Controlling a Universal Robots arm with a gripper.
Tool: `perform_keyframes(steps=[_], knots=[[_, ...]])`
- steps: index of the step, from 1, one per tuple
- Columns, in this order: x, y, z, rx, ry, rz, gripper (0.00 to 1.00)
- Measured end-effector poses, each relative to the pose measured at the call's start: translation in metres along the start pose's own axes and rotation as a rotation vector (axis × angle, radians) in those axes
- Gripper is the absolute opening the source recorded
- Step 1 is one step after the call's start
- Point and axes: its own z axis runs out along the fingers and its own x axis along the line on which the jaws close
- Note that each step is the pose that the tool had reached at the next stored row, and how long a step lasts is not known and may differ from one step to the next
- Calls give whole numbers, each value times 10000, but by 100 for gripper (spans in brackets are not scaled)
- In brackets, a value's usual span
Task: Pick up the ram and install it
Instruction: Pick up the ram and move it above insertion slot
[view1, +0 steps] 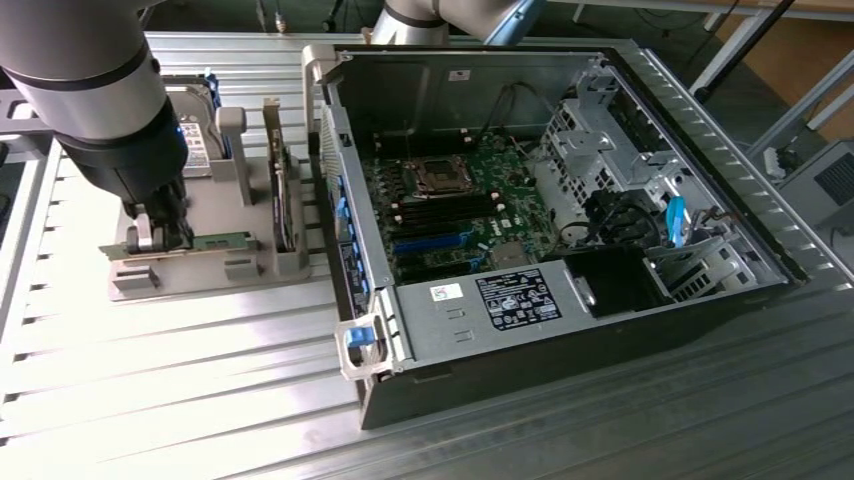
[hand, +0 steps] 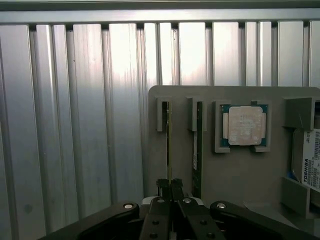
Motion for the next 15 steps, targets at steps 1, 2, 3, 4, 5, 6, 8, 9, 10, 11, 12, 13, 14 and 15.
perform_keyframes(steps=[1, 2, 3, 4, 5, 6, 8, 9, 10, 11, 12, 13, 14, 15], knots=[[0, 0, -2, 0, 0, 0, 11], [0, 0, -9, 1, 0, 0, 11], [-1, 0, -17, 0, 0, 0, 11], [-1, 0, -22, 1, 0, 1, 11], [-2, 0, -29, 1, 0, 0, 11], [-2, 0, -34, 1, -1, 0, 11], [-2, -1, -45, 0, 0, 0, 11], [-3, -1, -52, 0, -1, 0, 11], [-3, -1, -58, 0, 0, 0, 11], [-4, -1, -69, 1, -1, 0, 11], [-4, -1, -76, 1, -1, 0, 11], [-4, -1, -81, 1, -1, 0, 11], [-5, -1, -91, 1, -1, 0, 11], [-5, -1, -97, 1, -1, 0, 11]])
